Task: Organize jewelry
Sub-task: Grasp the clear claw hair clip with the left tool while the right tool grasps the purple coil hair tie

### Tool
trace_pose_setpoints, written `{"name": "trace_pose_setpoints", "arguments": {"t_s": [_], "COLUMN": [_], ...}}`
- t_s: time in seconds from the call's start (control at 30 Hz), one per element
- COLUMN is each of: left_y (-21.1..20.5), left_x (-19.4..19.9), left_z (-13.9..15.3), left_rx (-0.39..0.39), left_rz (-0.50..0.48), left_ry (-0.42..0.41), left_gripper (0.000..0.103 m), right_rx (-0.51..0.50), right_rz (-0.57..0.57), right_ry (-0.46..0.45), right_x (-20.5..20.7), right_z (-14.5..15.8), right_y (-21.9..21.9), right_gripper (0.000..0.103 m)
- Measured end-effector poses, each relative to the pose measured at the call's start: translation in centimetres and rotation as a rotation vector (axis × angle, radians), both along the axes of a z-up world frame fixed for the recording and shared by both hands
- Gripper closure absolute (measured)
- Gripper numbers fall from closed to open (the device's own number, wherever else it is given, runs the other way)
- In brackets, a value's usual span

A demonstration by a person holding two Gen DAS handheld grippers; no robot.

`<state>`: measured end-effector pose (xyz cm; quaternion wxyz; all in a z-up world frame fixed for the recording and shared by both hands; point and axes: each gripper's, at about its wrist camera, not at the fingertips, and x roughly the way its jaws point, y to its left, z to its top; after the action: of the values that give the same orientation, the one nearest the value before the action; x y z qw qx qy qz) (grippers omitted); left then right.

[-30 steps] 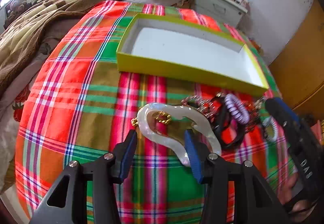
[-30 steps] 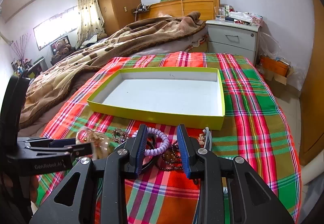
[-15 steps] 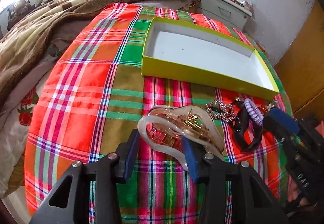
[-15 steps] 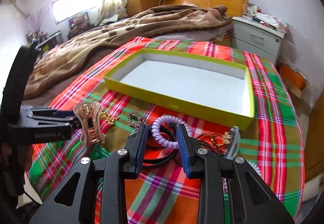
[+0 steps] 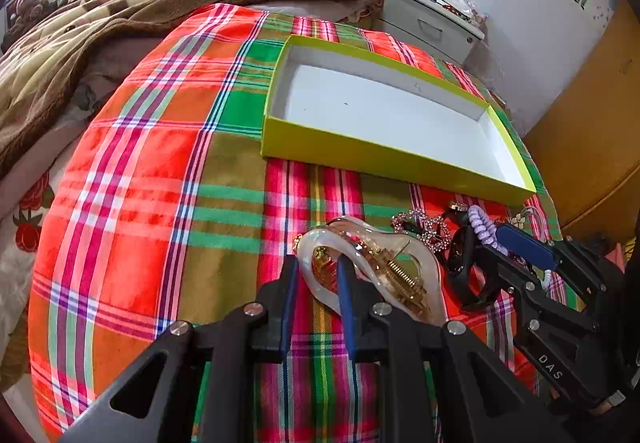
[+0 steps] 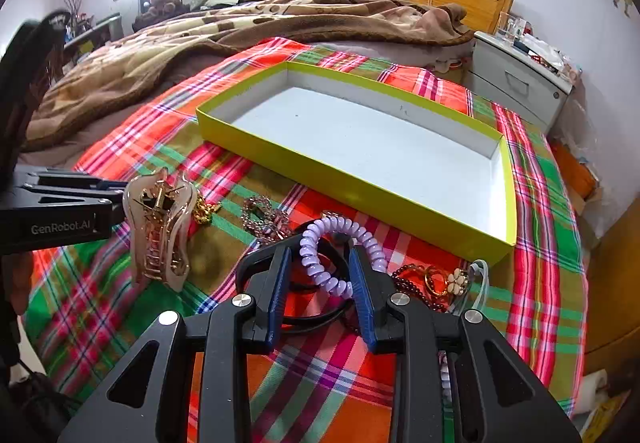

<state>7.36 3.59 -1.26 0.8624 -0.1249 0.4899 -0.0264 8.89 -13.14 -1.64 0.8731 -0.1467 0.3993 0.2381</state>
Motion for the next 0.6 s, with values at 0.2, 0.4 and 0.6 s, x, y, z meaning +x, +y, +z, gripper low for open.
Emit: {"name": "trace_pose_setpoints", "arguments": {"t_s": [0.2, 0.4, 0.6], "left_y": [-0.3, -0.1, -0.4], "left_x": [0.5, 0.7, 0.4], "left_z": [-0.1, -0.1, 0.3], "left_rx": [0.019, -0.004, -0.007], "left_rz": [-0.011, -0.024, -0.031], "left_ry": [0.005, 0.001, -0.021], "left_gripper": [0.082, 0.083, 0.085], "right_rx": [-0.010, 0.029, 0.083], "right_rz": [-0.006, -0.028, -0.045], "right_ry": [-0.025, -0.041, -0.062], "right_x": [-0.3, -0.2, -0.1], "right_z": [0.1, 0.7, 1.9], "right_y": [0.2, -0.4, -1.1], "right_gripper": [0.086, 0.093, 0.094]}}
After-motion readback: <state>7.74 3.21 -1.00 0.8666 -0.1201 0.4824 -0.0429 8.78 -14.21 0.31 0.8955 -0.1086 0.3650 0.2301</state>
